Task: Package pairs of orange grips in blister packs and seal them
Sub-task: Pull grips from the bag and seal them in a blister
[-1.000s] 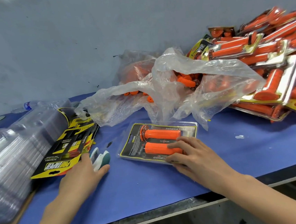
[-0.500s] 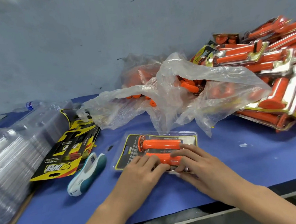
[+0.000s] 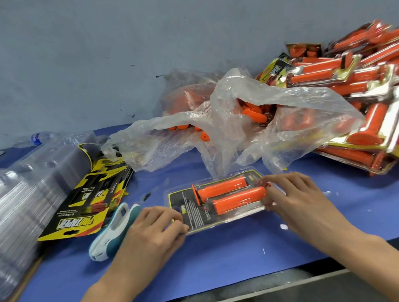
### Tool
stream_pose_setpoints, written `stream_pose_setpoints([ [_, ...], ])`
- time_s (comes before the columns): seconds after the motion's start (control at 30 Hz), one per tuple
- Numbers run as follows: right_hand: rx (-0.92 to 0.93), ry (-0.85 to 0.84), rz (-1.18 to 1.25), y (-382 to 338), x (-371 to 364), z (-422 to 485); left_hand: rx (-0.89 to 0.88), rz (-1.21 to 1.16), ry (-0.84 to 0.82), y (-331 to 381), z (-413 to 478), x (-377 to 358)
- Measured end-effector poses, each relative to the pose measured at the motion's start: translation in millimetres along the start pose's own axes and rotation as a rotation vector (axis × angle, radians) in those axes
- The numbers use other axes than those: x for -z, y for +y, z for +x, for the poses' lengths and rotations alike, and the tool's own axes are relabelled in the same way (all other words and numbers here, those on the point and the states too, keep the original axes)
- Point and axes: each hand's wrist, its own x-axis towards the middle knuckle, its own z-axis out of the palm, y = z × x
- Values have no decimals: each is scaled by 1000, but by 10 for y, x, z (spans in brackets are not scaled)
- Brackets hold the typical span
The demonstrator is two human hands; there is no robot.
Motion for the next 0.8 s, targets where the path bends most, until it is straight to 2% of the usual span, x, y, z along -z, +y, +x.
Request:
stream_pose_setpoints([
  [0.13,129,68,-4,-430,-40,-5,-98,-17,30,230,71,27],
  [0.2,120,41,57,-579,-34,6,-126,-86,38,272,42,27],
  [0.27,122,5,158,-565,11,2,-70,-150,-18,162,-40,43],
  [0.43,220,-52,488,-331,77,17,175,-30,-228,-328,-239,42],
  [0.6,292,-13,613,-287,-10,127,97,-6,-209,-289,-115,-103],
  [0.7,384,-72,505,-265,-114,167,77,-24,-184,-275,-48,-83],
  [0.8,224,-269,296,-37,-118,234,73,-54,-150,-287,-26,-29],
])
